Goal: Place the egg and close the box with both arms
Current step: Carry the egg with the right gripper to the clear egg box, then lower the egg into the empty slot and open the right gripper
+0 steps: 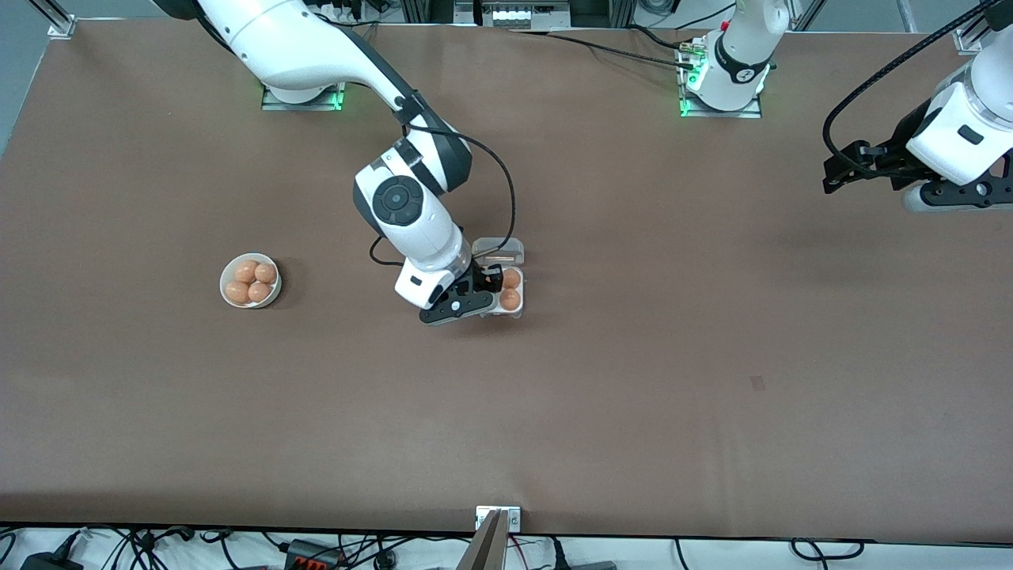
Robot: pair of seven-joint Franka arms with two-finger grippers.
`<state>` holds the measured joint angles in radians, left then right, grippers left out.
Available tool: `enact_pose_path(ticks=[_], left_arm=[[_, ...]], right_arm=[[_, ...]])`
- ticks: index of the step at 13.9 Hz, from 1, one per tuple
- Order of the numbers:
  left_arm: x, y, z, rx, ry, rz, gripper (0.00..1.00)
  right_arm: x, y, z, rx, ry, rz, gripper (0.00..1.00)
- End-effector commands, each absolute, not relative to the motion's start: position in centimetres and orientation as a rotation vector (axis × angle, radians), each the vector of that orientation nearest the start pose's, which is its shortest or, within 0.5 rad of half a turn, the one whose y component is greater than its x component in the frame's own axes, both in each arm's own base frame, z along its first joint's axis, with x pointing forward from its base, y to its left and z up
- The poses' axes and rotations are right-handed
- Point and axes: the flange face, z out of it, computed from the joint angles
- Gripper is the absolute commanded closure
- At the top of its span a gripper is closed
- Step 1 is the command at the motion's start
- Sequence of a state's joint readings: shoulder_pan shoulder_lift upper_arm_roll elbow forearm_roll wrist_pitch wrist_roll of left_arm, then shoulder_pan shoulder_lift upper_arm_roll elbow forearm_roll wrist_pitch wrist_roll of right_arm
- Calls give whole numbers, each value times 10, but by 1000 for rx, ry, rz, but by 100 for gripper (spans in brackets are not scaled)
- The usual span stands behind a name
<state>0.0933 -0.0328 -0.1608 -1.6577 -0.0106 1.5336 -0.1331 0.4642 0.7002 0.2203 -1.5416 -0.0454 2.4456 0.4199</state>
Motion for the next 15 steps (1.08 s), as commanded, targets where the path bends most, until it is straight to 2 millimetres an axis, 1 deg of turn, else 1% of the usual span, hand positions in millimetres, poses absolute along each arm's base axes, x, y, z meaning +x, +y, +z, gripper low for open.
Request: enact_pose_path(ticks=[1, 3, 5, 7, 10, 12, 13, 14, 15], left_arm=[[539, -37, 604, -3123, -89, 138, 0], [540, -37, 604, -3124, -91, 133, 0], [541, -37, 603, -3126, -96, 129, 0], [544, -36, 598, -3126, -98, 143, 0], [547, -37, 591, -3123, -89, 164, 0], [547, -36, 591, -3122, -91, 164, 0], [547, -37, 590, -3125, -89, 167, 0], [547, -35, 590, -3126, -93, 174, 0], [547, -35, 590, -3137, -99, 170, 0]], right_arm=[[585, 441, 263, -2935, -348, -227, 80], [583, 442, 260, -2940, -362, -225, 80], [578, 448, 249, -2943, -368, -202, 80], [575, 451, 242, -2947, -352, -192, 80], [572, 453, 239, -2948, -360, -188, 80], [572, 453, 239, -2950, -365, -191, 79], [572, 453, 236, -2953, -367, -186, 78], [572, 453, 234, -2954, -367, -181, 53], [572, 452, 233, -2955, -360, -178, 3]])
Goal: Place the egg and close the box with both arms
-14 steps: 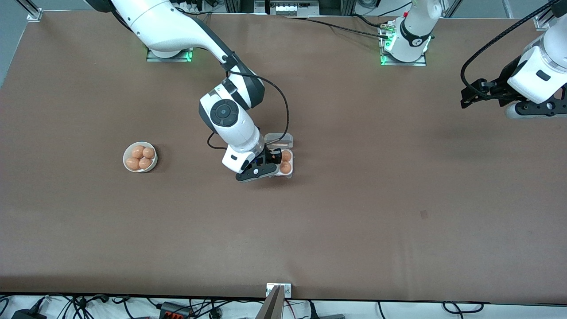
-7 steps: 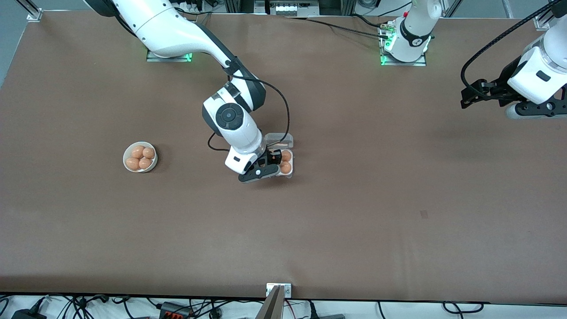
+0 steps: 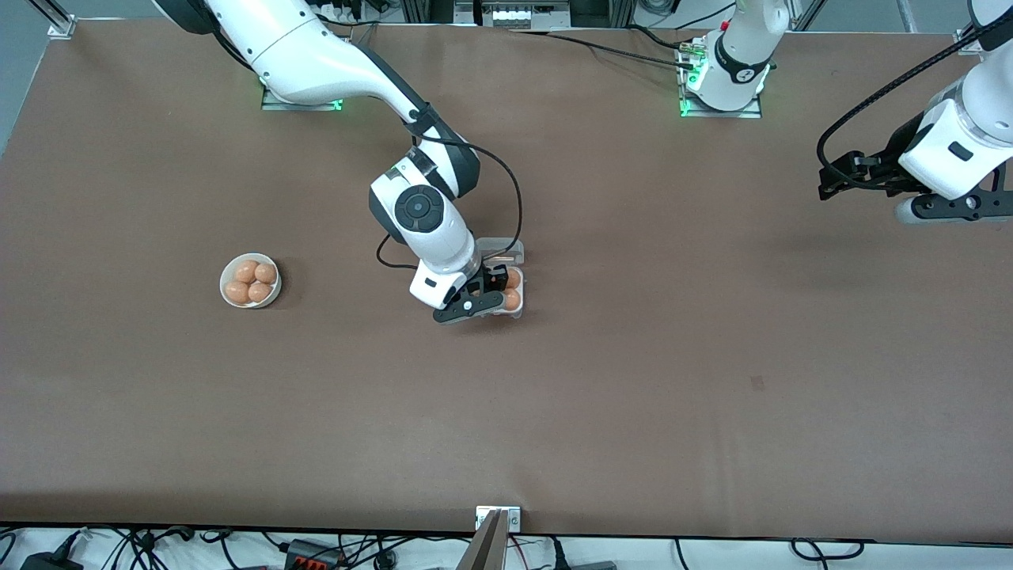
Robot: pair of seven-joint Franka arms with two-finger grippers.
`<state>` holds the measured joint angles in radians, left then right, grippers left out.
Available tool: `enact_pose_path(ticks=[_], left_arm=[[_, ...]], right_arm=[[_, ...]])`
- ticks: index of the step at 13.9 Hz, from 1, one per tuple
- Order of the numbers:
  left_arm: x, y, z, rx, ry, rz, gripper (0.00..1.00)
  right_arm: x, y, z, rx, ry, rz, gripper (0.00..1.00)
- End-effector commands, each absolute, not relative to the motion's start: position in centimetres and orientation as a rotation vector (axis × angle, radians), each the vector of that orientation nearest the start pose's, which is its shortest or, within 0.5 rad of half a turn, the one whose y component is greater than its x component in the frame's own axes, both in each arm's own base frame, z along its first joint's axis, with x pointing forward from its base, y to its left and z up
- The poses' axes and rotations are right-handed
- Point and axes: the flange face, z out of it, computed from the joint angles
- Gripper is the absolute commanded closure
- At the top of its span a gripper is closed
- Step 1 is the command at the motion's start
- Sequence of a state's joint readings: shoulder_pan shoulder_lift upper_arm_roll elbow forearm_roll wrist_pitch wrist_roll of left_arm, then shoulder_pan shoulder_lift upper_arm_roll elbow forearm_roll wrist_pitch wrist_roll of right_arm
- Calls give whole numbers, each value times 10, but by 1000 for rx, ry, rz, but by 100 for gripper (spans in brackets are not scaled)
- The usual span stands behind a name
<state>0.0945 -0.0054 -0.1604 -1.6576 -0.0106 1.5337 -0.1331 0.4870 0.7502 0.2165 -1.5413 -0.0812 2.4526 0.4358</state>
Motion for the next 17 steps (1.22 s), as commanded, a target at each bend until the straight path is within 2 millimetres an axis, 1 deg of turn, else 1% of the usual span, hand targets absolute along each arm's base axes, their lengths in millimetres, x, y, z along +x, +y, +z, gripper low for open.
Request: enact_pose_path(ticks=[1, 2, 4, 5, 6, 7, 8, 9, 10, 11, 13, 14, 15, 16, 17], left_arm=[[547, -35, 590, -3138, -99, 172, 0], [547, -36, 589, -3137, -94, 179, 0], [549, -32, 584, -3138, -106, 199, 0], [549, -31, 582, -3138, -108, 206, 0], [549, -32, 582, -3137, -106, 209, 0], [549, -32, 582, -3136, -106, 211, 0], [549, -32, 582, -3136, -103, 211, 0], [549, -32, 582, -3136, -103, 211, 0], [549, -32, 582, -3136, -103, 211, 0], [549, -32, 582, -3136, -103, 211, 0], [549, -31, 581, -3135, -106, 215, 0], [549, -32, 581, -3129, -101, 212, 0], [549, -33, 582, -3131, -98, 210, 0], [549, -33, 582, -3133, -98, 210, 0], [549, -33, 582, -3133, -101, 210, 0]], right_arm=[[575, 449, 235, -2954, -347, -182, 0], [576, 448, 238, -2956, -314, -183, 0], [583, 449, 256, -2954, -262, -210, 0], [587, 444, 261, -2967, -248, -188, 0], [594, 441, 281, -2975, -239, -189, 0], [601, 433, 301, -2995, -221, -167, 0], [608, 420, 326, -3014, -198, -155, 0], [615, 404, 349, -3028, -176, -151, 0], [622, 381, 374, -3049, -149, -149, 0], [627, 358, 392, -3072, -112, -126, 0], [634, 310, 431, -3108, -156, -84, 0], [638, 288, 445, -3118, -167, -77, 0], [642, 268, 457, -3121, -133, -85, 0], [647, 243, 467, -3132, -83, -75, 0], [648, 219, 472, -3150, -41, -23, 0]])
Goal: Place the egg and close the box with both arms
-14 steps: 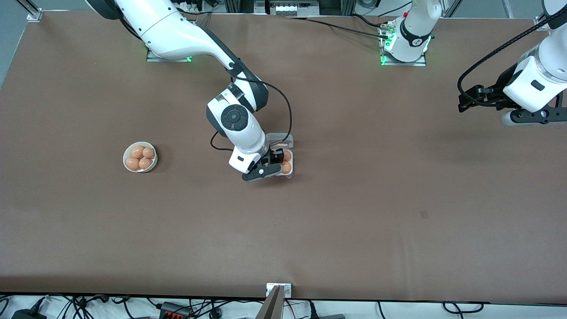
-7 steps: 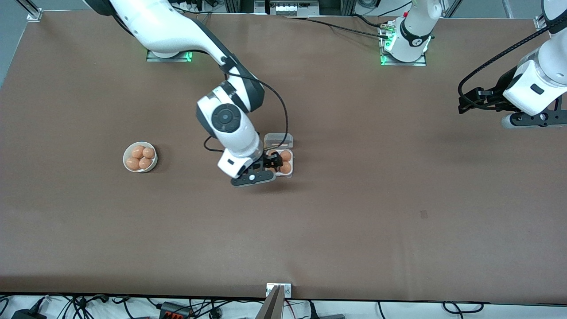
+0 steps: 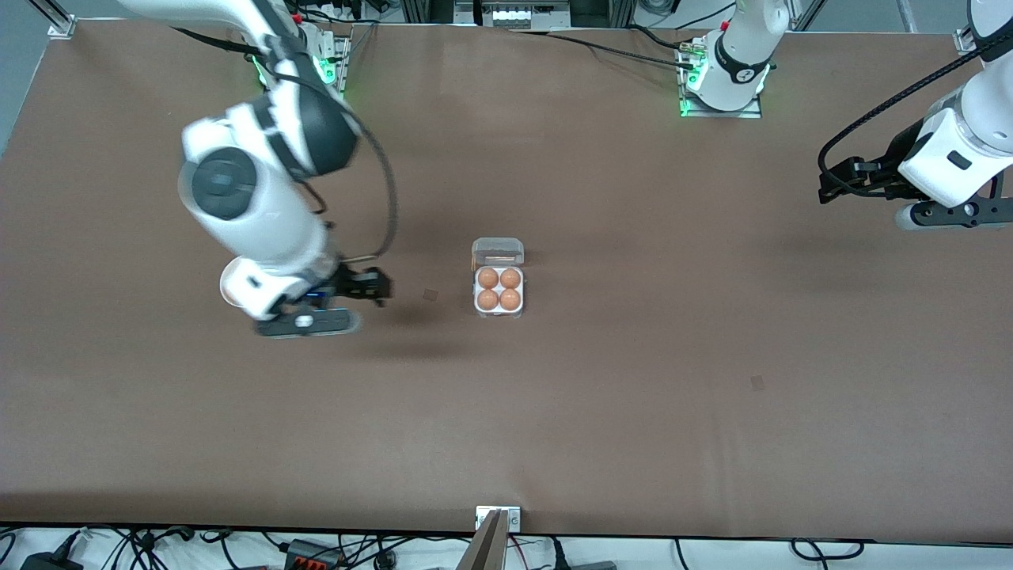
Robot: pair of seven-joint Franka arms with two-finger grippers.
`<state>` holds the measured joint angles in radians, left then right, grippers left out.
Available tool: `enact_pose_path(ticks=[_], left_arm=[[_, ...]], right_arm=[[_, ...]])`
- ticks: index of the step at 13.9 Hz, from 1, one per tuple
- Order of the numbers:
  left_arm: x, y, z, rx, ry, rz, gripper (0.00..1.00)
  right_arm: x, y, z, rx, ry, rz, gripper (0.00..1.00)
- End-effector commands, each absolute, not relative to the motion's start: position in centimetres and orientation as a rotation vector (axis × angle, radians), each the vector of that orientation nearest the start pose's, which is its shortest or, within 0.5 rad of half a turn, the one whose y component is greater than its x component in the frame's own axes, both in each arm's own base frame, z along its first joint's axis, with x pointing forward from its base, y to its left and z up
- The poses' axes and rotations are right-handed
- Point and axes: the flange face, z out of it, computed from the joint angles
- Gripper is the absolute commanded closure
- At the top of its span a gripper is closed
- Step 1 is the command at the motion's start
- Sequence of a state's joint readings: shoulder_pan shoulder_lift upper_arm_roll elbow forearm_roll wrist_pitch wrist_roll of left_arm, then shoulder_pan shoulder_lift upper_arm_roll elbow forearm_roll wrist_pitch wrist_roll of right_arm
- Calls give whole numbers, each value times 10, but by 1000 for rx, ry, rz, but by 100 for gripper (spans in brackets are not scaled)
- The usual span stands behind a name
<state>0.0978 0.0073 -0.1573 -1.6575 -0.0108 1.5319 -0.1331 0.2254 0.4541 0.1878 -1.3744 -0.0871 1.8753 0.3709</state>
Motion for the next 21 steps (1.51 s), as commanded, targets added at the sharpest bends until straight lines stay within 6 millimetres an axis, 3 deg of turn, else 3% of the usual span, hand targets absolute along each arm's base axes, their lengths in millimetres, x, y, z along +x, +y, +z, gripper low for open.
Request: enact_pose_path(ticks=[1, 5, 7, 8, 10, 12, 13, 14, 15, 16, 18, 21], left_arm=[[549, -33, 582, -3134, -101, 210, 0], [549, -34, 581, -3136, -96, 213, 0], [549, -34, 580, -3135, -96, 220, 0], [549, -34, 581, -3135, -98, 220, 0], [549, -34, 581, -3134, -101, 223, 0], [550, -36, 579, -3134, -94, 227, 0], [550, -38, 578, -3135, -89, 232, 3], [550, -41, 577, -3134, -79, 234, 17], [549, -42, 578, -3133, -79, 234, 43], [549, -43, 578, -3133, -74, 234, 57], [549, -46, 578, -3132, -70, 237, 81], [542, -79, 577, -3125, 8, 270, 97]], right_arm=[[648, 202, 476, -3165, -34, 22, 0], [652, 124, 520, -3165, 137, -47, 0], [654, 99, 527, -3167, 181, -61, 0], [655, 71, 537, -3165, 224, -79, 0], [648, 30, 561, -3149, 143, -107, 0], [637, -14, 570, -3162, 97, -52, 0], [635, -25, 570, -3163, 78, -24, 0], [631, -29, 574, -3168, 66, 5, 0], [622, -28, 596, -3175, 69, -40, 0], [613, -26, 604, -3175, 70, -50, 0], [604, -26, 601, -3179, 71, -36, 0], [581, -25, 592, -3178, 71, -24, 0]])
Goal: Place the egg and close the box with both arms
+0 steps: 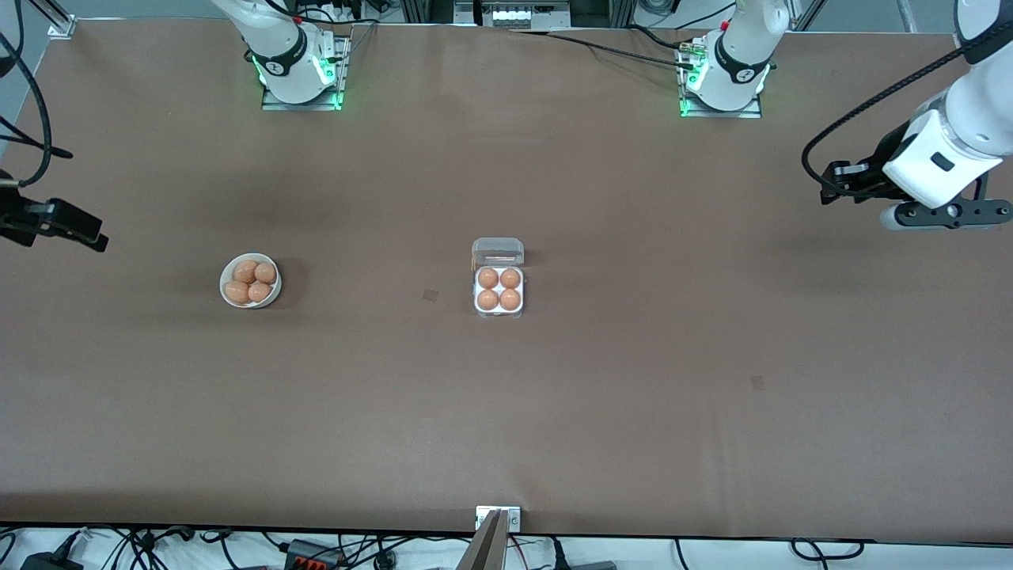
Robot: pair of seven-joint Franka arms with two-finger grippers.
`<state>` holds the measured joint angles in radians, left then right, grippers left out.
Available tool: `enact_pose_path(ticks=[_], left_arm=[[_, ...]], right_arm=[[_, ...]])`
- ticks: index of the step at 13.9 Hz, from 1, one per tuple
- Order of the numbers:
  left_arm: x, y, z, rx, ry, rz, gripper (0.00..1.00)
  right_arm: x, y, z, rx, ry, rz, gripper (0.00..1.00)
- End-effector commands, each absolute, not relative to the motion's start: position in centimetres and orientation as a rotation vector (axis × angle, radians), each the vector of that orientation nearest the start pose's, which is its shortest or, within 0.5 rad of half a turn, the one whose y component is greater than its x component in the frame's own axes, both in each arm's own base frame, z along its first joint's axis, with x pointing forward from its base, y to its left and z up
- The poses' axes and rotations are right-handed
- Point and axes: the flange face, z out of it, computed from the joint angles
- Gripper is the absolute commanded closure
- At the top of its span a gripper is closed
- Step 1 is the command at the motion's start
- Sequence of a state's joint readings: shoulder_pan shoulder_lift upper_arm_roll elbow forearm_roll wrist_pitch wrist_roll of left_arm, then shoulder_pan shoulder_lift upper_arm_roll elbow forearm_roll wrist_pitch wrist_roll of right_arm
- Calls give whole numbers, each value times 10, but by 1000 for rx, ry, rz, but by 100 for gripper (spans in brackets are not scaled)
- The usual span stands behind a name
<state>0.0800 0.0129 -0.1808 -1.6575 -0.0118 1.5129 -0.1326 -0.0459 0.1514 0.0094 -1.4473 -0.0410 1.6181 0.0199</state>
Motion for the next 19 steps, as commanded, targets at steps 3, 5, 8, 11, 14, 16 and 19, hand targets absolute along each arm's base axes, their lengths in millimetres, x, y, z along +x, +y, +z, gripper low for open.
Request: enact_pose_path(ticks=[3, 5, 8, 11, 14, 16, 19], left_arm=[[532, -127, 581, -3126, 145, 290, 99], [533, -165, 570, -3218, 230, 371, 99], [531, -213, 549, -3307, 246, 526, 99], [508, -286, 531, -3264, 146, 596, 99], [502, -338, 507, -3279, 204, 615, 99], [502, -374, 493, -3304, 144, 608, 99], [499, -414, 463, -3327, 108, 614, 99]], right_arm=[[565, -26, 585, -3182, 62, -55, 0], [565, -26, 587, -3182, 53, -57, 0], [567, -27, 586, -3182, 53, -57, 0], [570, -26, 590, -3182, 56, -70, 0], [570, -26, 588, -3180, 58, -60, 0], [571, -22, 588, -3179, 64, -60, 0], [570, -21, 587, -3181, 44, -53, 0]])
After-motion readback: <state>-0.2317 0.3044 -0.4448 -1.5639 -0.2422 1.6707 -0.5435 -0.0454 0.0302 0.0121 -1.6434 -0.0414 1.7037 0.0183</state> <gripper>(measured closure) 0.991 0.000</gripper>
